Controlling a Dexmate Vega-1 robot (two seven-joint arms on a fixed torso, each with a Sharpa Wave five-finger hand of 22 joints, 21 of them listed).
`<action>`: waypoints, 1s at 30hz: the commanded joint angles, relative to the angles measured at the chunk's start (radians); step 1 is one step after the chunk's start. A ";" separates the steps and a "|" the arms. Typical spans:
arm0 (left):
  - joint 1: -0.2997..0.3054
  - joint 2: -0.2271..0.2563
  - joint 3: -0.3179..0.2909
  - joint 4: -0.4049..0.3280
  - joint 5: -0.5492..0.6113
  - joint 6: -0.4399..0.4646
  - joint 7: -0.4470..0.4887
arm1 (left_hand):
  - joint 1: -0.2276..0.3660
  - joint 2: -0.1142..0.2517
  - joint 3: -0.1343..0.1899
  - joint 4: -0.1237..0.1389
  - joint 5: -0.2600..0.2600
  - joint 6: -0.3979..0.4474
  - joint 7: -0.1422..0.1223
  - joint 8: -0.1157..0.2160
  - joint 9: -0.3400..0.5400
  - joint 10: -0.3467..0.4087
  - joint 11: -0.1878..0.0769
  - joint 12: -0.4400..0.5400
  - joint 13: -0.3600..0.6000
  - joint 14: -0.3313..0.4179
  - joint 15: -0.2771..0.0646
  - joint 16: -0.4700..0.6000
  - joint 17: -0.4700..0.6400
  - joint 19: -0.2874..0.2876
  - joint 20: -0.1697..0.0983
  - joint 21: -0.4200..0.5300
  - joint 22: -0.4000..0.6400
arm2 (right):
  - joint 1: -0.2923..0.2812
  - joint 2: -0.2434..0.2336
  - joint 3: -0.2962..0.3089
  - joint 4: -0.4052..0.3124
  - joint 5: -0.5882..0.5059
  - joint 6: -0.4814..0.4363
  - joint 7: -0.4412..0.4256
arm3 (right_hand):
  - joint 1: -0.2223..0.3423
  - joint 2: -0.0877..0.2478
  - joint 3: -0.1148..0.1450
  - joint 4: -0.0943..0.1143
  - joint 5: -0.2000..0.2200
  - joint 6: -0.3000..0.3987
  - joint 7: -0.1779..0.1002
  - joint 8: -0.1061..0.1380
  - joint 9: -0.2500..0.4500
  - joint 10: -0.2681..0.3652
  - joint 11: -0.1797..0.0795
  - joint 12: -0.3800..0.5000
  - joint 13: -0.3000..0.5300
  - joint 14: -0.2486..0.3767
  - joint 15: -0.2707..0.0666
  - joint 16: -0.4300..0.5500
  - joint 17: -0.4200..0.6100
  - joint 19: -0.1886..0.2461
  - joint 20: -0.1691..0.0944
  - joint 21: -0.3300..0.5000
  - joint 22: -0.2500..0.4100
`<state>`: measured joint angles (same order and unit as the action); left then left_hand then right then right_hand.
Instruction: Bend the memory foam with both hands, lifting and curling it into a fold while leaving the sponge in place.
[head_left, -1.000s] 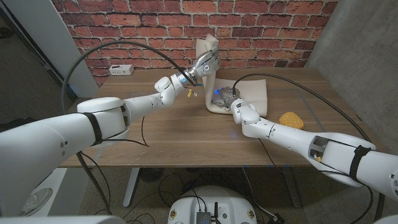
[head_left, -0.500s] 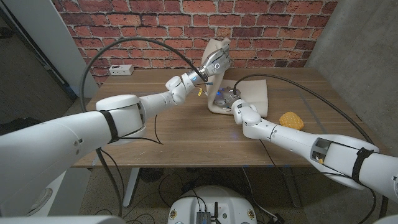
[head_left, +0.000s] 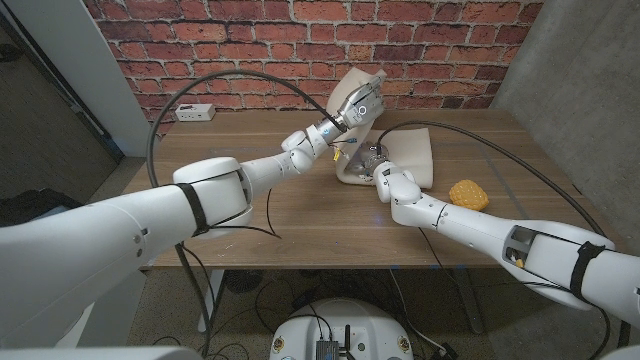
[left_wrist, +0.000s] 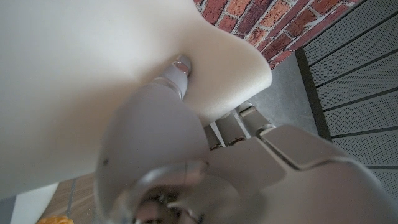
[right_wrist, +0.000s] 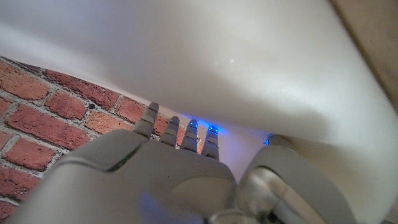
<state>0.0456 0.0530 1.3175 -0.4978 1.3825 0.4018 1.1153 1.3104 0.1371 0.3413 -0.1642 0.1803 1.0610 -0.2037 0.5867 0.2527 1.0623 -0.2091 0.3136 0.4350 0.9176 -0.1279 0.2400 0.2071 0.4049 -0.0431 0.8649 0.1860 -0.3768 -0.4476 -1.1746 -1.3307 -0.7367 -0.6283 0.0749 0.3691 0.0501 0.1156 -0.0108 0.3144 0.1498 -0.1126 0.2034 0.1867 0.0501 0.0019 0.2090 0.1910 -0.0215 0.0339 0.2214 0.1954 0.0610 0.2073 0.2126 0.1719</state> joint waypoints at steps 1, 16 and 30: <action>0.036 -0.055 -0.051 0.029 -0.029 -0.087 0.002 | -0.001 0.004 -0.004 0.004 -0.003 0.012 0.000 0.003 -0.004 0.009 0.001 -0.007 0.005 0.014 -0.117 -0.001 0.002 -0.001 -0.108 0.014 0.003 | -0.011 -0.006 0.014 -0.030 -0.003 -0.011 0.009 | 0.010 0.000 0.005 -0.007 -0.001 0.000 -0.002 -0.002 0.003 -0.002 0.002 -0.001 0.002 -0.001 0.004 -0.001 0.001 0.008 0.005 -0.001 0.004; 0.066 -0.093 -0.092 0.055 -0.102 -0.173 0.002 | 0.000 0.001 -0.011 0.004 -0.002 0.021 0.000 -0.011 -0.033 0.029 0.001 -0.039 0.017 0.022 -0.117 -0.007 0.001 -0.011 -0.112 0.047 0.000 | -0.080 0.007 0.157 -0.089 0.121 -0.056 -0.117 | -0.007 0.038 0.012 0.007 -0.010 0.007 0.009 -0.001 0.004 0.007 0.004 0.000 0.003 0.030 -0.001 0.012 0.008 0.040 0.004 0.003 0.006; 0.074 -0.099 -0.108 0.060 -0.081 -0.205 0.002 | 0.001 0.001 -0.015 0.004 -0.002 0.025 0.000 -0.015 -0.032 0.038 0.002 -0.061 0.030 0.024 -0.117 -0.013 0.000 -0.020 -0.113 0.069 -0.002 | -0.139 0.079 0.234 -0.067 0.190 -0.165 -0.400 | 0.106 0.083 0.099 -0.068 -0.065 0.046 0.025 0.000 0.003 0.038 0.015 -0.004 0.003 0.103 -0.008 0.017 -0.001 0.152 0.008 0.018 0.008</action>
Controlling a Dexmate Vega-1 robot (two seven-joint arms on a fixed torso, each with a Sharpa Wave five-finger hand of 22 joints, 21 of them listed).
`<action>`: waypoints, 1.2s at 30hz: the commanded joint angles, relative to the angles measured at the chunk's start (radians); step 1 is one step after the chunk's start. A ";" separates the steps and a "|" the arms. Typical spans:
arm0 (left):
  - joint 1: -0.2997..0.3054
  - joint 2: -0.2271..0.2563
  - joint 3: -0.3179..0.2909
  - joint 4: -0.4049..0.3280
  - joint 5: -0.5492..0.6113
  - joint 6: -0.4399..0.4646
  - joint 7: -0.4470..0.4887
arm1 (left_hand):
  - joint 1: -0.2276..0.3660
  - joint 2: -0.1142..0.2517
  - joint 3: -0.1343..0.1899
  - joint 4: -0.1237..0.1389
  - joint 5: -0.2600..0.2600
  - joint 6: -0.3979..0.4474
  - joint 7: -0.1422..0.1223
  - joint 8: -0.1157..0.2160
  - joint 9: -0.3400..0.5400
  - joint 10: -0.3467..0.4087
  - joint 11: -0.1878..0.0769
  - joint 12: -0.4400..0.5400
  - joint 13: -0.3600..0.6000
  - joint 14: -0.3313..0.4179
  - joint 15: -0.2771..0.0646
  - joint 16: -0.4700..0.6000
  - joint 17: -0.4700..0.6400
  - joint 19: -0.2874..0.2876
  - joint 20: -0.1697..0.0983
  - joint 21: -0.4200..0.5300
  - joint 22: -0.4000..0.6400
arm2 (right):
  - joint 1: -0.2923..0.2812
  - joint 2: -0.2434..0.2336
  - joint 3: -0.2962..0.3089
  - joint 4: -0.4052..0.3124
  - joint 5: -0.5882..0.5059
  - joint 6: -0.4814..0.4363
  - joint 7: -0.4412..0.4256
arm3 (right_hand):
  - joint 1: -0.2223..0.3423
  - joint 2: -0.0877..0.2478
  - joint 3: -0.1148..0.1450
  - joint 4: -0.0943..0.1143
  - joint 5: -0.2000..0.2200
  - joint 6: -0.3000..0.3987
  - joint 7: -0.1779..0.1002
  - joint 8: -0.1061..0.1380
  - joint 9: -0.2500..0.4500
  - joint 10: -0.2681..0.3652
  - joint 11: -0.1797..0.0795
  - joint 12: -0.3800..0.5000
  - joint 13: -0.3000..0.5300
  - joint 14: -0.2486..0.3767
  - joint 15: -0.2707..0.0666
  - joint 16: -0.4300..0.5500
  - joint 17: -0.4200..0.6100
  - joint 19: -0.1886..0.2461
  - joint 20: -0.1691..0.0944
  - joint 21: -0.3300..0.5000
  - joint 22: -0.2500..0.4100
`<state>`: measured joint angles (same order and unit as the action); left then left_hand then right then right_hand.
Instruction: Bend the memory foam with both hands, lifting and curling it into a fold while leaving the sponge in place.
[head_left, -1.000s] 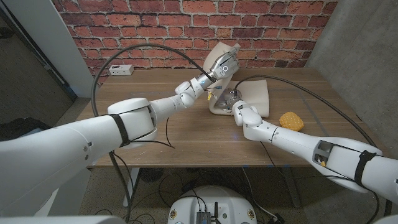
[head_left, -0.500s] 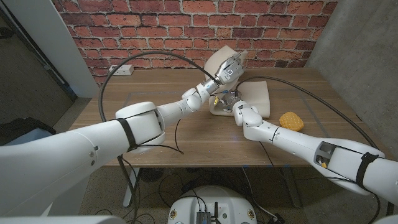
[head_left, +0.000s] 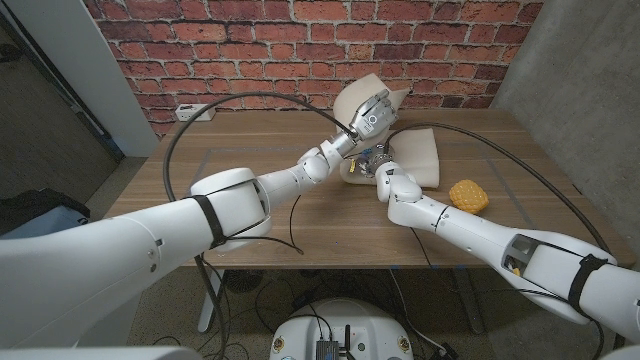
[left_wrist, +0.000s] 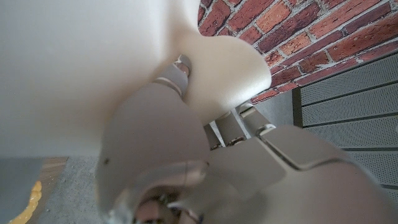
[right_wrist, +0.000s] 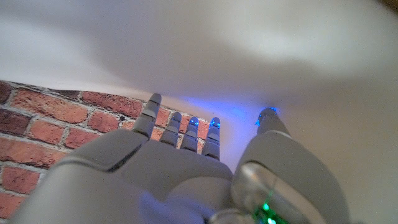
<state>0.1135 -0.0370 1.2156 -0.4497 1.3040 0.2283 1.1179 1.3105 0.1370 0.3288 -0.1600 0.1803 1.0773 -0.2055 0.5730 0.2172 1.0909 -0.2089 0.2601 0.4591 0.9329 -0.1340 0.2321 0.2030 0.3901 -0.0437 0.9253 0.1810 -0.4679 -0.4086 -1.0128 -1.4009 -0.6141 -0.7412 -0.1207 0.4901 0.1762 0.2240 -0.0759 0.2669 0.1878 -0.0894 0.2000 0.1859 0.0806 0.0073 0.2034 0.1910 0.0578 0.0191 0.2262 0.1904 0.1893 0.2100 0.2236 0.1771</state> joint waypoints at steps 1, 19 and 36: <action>0.007 -0.008 -0.006 0.010 -0.002 -0.031 -0.001 | 0.001 0.000 -0.003 0.000 -0.002 0.010 0.001 -0.004 -0.001 0.010 0.001 -0.010 0.007 0.010 -0.111 -0.004 0.005 -0.006 -0.112 0.011 0.003 | -0.046 0.041 0.068 0.004 0.067 -0.065 -0.210 | -0.036 -0.063 -0.024 0.002 -0.030 0.006 0.006 0.001 0.004 0.004 0.017 0.000 0.003 0.030 0.014 0.013 0.007 0.034 0.006 0.008 0.003; 0.036 0.009 -0.076 -0.042 0.056 -0.042 -0.001 | 0.003 -0.001 -0.006 -0.001 -0.001 0.012 0.002 -0.004 0.011 0.017 0.001 -0.032 0.022 0.014 -0.111 -0.008 0.005 -0.017 -0.110 0.037 0.001 | -0.052 0.084 0.072 0.059 0.055 -0.199 -0.484 | 0.055 -0.035 0.032 -0.069 -0.056 0.082 0.001 0.013 0.004 0.073 0.010 0.009 0.002 0.103 -0.023 0.012 0.000 0.124 0.004 0.004 0.002; -0.004 -0.050 0.019 0.051 -0.051 -0.085 -0.001 | 0.003 -0.001 -0.006 0.000 -0.002 0.013 0.002 -0.011 0.007 0.021 0.002 -0.041 0.023 0.012 -0.111 -0.011 0.004 -0.026 -0.107 0.050 -0.001 | -0.088 0.063 0.133 0.019 0.068 -0.336 -0.645 | -0.023 -0.099 -0.010 -0.049 -0.066 0.115 -0.017 0.006 0.006 0.091 -0.008 -0.001 0.003 0.079 -0.021 -0.008 0.010 -0.108 0.006 -0.051 -0.004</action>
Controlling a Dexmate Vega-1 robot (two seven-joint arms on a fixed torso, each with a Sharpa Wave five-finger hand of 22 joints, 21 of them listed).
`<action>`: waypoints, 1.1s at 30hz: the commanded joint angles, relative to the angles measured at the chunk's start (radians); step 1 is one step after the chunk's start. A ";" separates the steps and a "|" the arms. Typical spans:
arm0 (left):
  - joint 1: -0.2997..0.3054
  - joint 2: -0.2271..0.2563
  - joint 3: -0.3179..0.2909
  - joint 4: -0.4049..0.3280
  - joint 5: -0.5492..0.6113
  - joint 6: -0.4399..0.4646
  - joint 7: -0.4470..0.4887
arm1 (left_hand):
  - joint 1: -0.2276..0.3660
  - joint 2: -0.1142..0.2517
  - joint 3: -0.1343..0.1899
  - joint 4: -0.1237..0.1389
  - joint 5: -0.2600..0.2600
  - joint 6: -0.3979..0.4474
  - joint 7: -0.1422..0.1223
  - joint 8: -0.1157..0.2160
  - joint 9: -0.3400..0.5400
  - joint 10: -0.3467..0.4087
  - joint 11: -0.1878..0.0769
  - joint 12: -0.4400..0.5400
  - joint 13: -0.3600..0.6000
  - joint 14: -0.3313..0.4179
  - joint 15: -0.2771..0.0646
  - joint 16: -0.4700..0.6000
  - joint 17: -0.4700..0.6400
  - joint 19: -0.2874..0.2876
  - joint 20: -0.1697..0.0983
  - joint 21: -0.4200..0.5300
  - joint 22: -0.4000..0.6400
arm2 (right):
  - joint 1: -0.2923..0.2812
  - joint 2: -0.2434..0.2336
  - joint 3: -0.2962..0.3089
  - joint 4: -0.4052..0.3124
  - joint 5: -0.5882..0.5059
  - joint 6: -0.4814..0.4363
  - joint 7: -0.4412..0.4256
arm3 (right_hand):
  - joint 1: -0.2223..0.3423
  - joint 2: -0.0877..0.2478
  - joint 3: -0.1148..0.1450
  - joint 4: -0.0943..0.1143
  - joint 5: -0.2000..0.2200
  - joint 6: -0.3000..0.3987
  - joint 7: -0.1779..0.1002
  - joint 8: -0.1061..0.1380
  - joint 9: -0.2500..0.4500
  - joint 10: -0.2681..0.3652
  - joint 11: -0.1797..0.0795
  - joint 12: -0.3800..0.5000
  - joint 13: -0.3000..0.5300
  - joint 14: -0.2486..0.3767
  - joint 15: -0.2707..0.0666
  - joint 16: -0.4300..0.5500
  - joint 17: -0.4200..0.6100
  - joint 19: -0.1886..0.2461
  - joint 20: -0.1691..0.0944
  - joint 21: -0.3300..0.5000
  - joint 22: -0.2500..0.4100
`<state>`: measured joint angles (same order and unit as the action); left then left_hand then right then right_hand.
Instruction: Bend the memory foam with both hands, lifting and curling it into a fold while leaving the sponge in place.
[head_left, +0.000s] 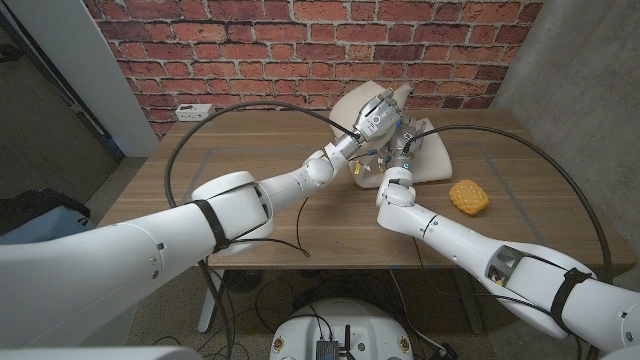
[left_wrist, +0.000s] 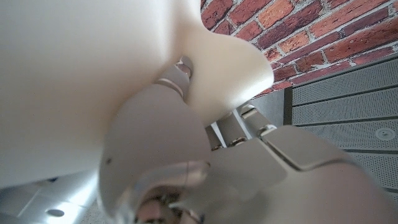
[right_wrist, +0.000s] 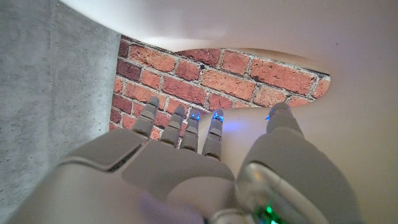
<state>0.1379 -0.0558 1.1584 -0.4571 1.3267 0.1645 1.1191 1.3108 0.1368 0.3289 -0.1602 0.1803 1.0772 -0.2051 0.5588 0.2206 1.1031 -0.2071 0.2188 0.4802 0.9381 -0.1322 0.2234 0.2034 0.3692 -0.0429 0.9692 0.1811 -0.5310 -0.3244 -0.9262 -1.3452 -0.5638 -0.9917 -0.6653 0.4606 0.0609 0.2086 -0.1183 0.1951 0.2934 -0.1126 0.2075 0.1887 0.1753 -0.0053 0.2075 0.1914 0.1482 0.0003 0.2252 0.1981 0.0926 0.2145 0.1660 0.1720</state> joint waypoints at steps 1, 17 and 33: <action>-0.032 -0.034 0.090 0.062 -0.086 -0.021 -0.002 | 0.002 -0.001 -0.006 0.000 -0.002 0.015 0.001 0.003 0.003 0.009 0.000 0.000 0.002 0.007 -0.113 -0.003 0.003 -0.006 -0.108 0.007 -0.001 | -0.026 -0.024 0.050 -0.041 0.021 -0.092 -0.102 | 0.008 0.015 0.006 -0.008 0.006 0.006 0.008 -0.004 0.003 -0.009 0.008 -0.008 0.003 -0.019 0.003 -0.011 0.001 -0.011 0.001 0.009 0.002; 0.040 0.043 -0.036 -0.121 0.076 0.064 -0.002 | 0.004 0.000 -0.005 -0.001 -0.001 0.016 0.001 0.000 0.006 0.009 0.000 -0.001 0.008 0.007 -0.112 -0.003 0.003 -0.010 -0.104 0.014 -0.002 | 0.138 -0.003 -0.194 0.170 -0.047 -0.382 -0.017 | 0.211 0.010 0.075 -0.070 0.073 -0.027 -0.034 0.008 0.003 -0.042 -0.014 -0.001 0.001 -0.065 -0.019 -0.012 -0.009 0.094 -0.018 0.048 0.000; 0.123 0.106 -0.132 -0.289 0.162 0.084 -0.002 | 0.005 0.001 0.000 -0.001 0.002 0.010 0.002 -0.004 0.008 0.000 0.000 0.001 0.024 0.000 -0.112 -0.006 0.004 -0.011 -0.090 0.022 -0.002 | 0.204 0.130 -0.170 0.577 -0.327 -0.404 0.255 | 0.313 -0.001 0.113 -0.069 0.087 0.001 -0.045 0.008 0.003 -0.029 -0.031 -0.004 0.001 -0.049 -0.014 -0.014 -0.011 0.173 -0.019 0.058 -0.001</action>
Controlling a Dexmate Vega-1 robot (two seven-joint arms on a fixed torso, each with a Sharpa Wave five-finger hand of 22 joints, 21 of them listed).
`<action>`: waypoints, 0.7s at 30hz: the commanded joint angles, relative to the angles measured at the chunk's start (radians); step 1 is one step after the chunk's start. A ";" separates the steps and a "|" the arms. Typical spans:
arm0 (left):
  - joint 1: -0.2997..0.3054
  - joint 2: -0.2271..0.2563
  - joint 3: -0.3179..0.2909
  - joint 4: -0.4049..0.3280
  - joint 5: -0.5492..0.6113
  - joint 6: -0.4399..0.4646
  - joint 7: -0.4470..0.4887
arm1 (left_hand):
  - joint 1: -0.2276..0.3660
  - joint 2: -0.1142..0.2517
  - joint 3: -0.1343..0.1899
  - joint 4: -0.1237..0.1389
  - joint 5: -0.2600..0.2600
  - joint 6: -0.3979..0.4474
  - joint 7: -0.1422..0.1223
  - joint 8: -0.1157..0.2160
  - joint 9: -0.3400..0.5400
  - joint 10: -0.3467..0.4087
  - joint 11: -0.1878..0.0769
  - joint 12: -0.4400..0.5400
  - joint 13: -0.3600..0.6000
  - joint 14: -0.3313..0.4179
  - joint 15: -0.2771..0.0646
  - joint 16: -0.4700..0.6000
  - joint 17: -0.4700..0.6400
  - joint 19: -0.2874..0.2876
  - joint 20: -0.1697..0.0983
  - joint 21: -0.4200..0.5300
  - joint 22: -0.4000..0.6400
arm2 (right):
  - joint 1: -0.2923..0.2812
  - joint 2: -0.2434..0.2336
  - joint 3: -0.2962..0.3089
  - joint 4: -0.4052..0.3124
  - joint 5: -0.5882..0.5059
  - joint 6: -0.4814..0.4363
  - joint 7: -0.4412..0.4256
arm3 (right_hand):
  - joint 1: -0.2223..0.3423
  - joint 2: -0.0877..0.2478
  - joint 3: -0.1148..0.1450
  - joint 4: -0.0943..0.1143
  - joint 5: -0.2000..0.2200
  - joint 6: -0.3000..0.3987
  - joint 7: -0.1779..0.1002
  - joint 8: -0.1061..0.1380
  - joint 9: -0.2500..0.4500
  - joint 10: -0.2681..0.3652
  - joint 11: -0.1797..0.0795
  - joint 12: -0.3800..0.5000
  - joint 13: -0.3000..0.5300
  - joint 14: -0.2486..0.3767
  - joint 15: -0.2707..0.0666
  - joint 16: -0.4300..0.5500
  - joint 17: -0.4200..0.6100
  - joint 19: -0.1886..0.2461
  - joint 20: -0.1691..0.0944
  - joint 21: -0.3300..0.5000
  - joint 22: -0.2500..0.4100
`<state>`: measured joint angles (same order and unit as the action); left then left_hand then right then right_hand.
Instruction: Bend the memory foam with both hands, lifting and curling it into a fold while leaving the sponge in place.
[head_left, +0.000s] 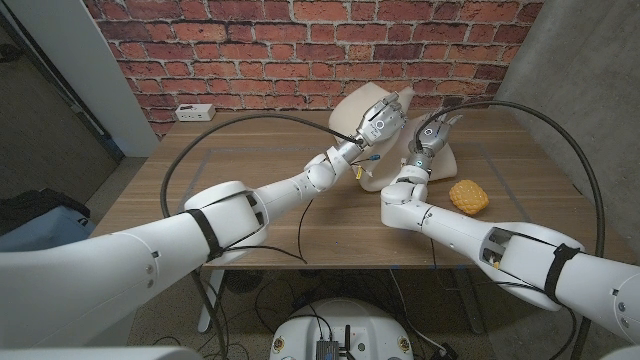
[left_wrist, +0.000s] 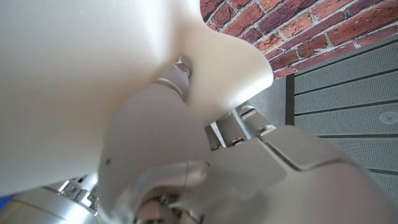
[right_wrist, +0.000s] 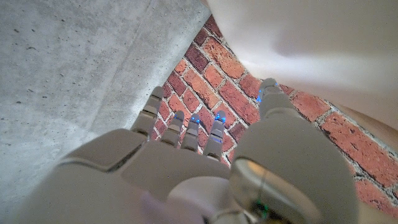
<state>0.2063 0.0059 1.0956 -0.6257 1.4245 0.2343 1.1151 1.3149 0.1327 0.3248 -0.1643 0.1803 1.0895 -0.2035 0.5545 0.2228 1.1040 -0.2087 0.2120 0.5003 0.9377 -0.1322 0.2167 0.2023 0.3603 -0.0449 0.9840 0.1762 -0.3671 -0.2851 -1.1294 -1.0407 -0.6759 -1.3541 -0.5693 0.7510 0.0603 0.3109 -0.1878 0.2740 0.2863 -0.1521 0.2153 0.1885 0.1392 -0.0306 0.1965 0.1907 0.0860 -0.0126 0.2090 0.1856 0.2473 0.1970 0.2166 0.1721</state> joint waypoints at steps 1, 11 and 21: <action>0.056 0.045 -0.072 -0.123 0.064 0.013 0.002 | 0.001 0.005 0.004 0.004 0.002 -0.003 0.000 -0.001 0.005 -0.002 0.002 0.007 0.004 0.000 -0.112 0.001 0.005 -0.002 -0.088 0.007 0.003 | 0.031 0.087 0.054 0.262 -0.243 -0.042 0.171 | 0.026 -0.001 0.012 0.001 0.008 0.007 -0.005 0.000 0.003 0.006 -0.007 0.007 0.001 0.014 -0.001 0.002 0.002 0.020 -0.001 0.008 -0.001; 0.049 0.012 -0.101 -0.066 0.035 -0.060 0.002 | 0.000 0.005 0.006 0.004 0.002 -0.002 0.000 0.002 0.010 -0.001 0.002 0.007 0.005 0.001 -0.112 0.001 0.005 -0.003 -0.088 0.009 0.002 | -0.043 0.058 0.223 0.184 -0.544 -0.042 0.337 | 0.044 0.000 0.020 0.009 0.010 0.009 -0.003 -0.003 0.003 0.010 -0.008 0.007 0.002 0.019 -0.004 0.002 0.003 0.040 0.002 0.008 -0.001; -0.030 -0.111 -0.095 0.172 -0.089 -0.176 0.002 | 0.001 0.004 0.008 0.004 0.000 -0.007 0.000 0.010 0.025 -0.005 0.002 0.002 -0.003 -0.004 -0.112 -0.001 0.004 -0.015 -0.085 0.007 0.002 | -0.115 0.070 0.422 0.109 -0.753 -0.042 0.391 | 0.032 -0.006 0.016 0.021 0.005 0.008 0.001 -0.006 0.004 0.010 -0.006 0.006 0.002 0.020 -0.003 0.003 0.007 0.047 0.009 0.006 -0.002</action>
<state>0.2423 -0.0017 1.0007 -0.6539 1.4471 0.1657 1.1166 1.3149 0.1327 0.3281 -0.1613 0.1803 1.0857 -0.2072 0.5586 0.2425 1.1006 -0.2088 0.2112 0.4984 0.9376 -0.1322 0.2166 0.2026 0.3458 -0.0412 0.9877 0.1762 -0.4096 -0.2233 -0.9067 -0.8658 -1.1858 -1.3929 -0.2683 0.7869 0.0657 0.3272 -0.1735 0.2780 0.2877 -0.1537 0.2089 0.1885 0.1446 -0.0360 0.1965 0.1908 0.1019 -0.0178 0.2089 0.1888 0.2862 0.2073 0.2166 0.1671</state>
